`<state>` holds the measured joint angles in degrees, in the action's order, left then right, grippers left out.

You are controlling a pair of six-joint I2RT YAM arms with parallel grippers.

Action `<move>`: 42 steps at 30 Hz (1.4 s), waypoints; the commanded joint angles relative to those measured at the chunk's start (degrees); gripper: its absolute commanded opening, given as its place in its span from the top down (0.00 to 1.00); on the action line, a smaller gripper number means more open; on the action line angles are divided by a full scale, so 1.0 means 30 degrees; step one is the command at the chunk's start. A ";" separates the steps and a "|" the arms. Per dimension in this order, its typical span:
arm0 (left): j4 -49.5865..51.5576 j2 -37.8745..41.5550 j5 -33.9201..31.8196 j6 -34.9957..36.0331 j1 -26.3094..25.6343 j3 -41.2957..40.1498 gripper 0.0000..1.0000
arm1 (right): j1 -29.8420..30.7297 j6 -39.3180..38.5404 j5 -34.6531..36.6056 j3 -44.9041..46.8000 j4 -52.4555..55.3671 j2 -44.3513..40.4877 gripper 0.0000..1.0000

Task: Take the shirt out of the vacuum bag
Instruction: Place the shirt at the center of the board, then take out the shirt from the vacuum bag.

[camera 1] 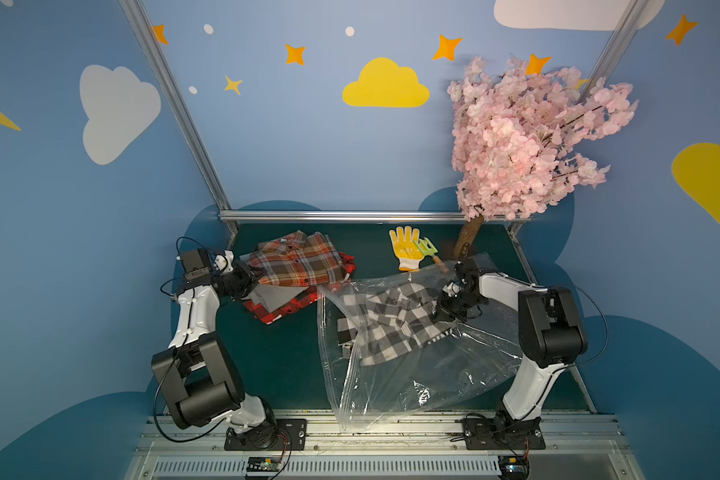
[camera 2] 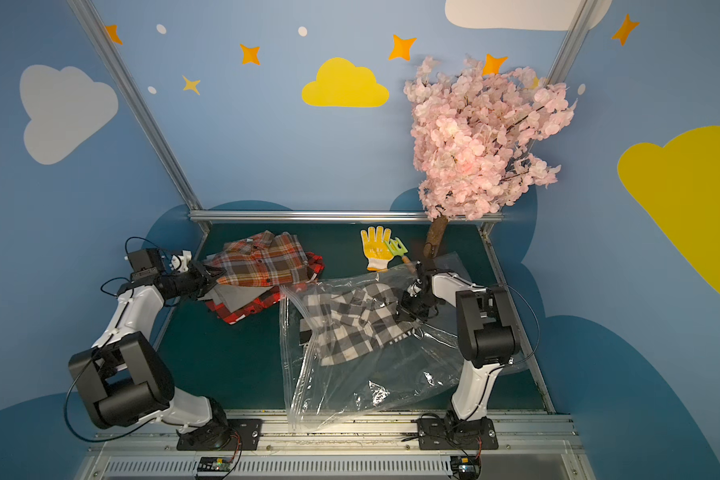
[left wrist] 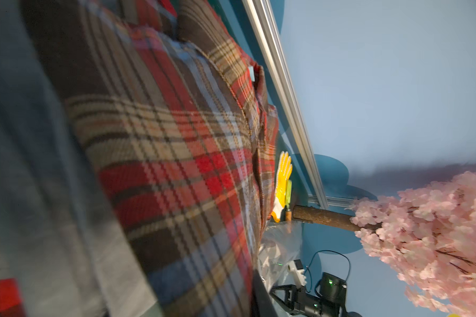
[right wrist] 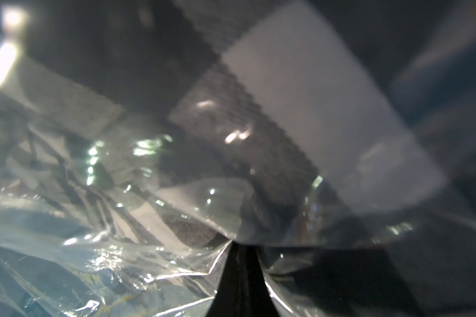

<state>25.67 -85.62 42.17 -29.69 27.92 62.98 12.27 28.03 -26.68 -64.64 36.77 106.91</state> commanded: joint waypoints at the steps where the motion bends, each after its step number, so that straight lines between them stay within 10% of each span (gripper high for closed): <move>1: 0.1131 0.0746 -0.1322 0.1689 0.0472 0.0246 0.48 | 0.0385 -0.0232 0.0630 0.0084 -0.0248 0.0771 1.00; 5: 0.2105 0.2074 -0.3594 0.2480 0.0492 0.0273 0.00 | 0.0428 -0.0218 0.0618 0.0196 -0.0217 0.0661 0.98; 11: 0.3197 0.5128 -0.7979 0.1474 0.0486 -0.0531 0.00 | 0.0507 -0.0209 0.0530 0.0249 -0.0159 0.0402 0.94; 19: 0.1482 0.9452 -0.4478 -0.1423 -0.1554 -0.4445 0.08 | 0.0523 -0.0273 0.0287 0.0277 -0.0014 -0.0169 0.87; 30: -0.0412 1.2242 -0.3918 -0.6969 -1.0590 -1.1146 0.34 | 0.0534 -0.0445 0.0400 0.0340 0.0411 -0.0624 0.84; 42: -0.6302 0.5781 -0.7396 -0.8596 -1.7275 -1.1724 0.10 | 0.0520 -0.0558 0.0206 0.0551 0.0603 -0.1169 0.82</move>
<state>12.60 -64.86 23.05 -55.07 -22.13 25.43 13.45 26.94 -26.59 -64.01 37.17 105.03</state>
